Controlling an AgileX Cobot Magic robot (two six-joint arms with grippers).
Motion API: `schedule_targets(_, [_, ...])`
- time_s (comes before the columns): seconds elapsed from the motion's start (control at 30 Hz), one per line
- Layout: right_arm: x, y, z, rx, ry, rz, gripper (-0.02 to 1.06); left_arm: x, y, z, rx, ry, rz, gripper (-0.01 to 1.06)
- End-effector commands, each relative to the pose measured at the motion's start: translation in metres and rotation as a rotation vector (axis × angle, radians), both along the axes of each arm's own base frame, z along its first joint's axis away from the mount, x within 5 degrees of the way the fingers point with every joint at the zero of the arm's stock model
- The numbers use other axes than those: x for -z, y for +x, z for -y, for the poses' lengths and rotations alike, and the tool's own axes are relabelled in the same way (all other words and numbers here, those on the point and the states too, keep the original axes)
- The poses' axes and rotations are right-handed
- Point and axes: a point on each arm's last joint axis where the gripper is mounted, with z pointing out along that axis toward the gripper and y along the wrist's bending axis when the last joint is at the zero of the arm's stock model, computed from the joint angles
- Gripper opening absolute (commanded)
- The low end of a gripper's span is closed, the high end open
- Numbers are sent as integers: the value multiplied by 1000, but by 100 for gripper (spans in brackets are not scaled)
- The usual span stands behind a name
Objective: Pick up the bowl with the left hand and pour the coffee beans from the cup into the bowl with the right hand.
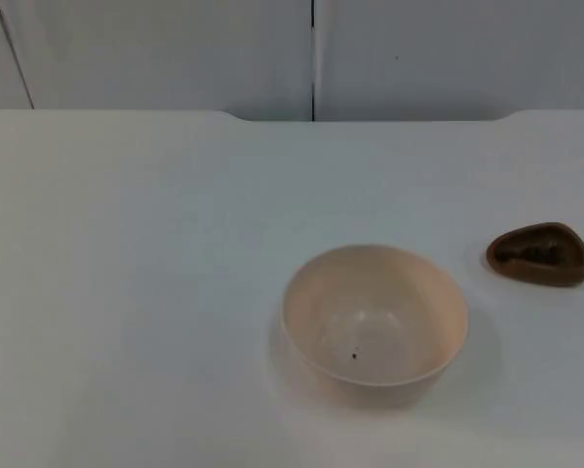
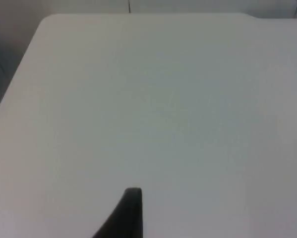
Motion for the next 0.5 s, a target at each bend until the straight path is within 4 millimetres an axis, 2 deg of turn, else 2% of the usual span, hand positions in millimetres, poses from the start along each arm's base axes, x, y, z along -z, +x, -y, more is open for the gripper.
schedule_targets(0.0, [0, 0, 0, 5, -8, 6, 105, -8, -2, 1, 3, 2, 53, 105])
schedule_targets(0.17, [0, 0, 0, 5, -8, 6, 105, -21, -7, 1, 3, -5, 103, 105])
schedule_targets(0.47, [0, 0, 0, 5, -8, 6, 105, -37, 9, 4, 28, -51, 111, 105])
